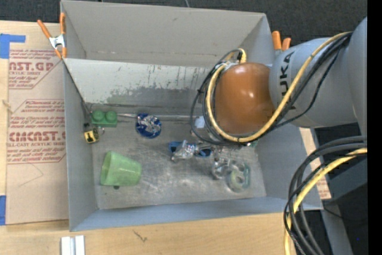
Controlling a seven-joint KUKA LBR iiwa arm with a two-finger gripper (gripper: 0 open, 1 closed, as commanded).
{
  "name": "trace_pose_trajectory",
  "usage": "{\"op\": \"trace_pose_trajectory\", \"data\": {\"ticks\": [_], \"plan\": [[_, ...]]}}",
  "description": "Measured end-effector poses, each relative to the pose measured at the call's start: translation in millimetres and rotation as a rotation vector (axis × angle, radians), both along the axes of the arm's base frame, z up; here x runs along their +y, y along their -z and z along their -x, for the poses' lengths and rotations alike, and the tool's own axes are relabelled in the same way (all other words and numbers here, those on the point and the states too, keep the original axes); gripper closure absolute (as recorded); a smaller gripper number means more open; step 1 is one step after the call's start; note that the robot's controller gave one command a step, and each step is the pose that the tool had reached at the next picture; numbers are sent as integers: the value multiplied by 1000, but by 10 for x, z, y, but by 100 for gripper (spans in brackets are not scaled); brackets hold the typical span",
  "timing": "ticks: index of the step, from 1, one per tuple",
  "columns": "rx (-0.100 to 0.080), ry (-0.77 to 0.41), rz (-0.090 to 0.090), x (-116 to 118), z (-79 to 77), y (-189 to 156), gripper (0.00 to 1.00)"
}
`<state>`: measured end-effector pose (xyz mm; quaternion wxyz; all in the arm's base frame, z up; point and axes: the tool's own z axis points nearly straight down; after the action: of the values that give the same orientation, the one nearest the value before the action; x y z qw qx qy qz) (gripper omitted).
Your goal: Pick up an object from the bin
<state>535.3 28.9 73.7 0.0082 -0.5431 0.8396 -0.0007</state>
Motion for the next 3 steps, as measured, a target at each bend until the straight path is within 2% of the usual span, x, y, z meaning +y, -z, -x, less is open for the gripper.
{"op": "trace_pose_trajectory", "data": {"ticks": [1, 2, 3], "plan": [[5, -40, 11, -814, -466, -614, 0], [10, 133, 3, -333, -317, -125, 0], [9, 133, 2, -329, -323, -136, 100]]}}
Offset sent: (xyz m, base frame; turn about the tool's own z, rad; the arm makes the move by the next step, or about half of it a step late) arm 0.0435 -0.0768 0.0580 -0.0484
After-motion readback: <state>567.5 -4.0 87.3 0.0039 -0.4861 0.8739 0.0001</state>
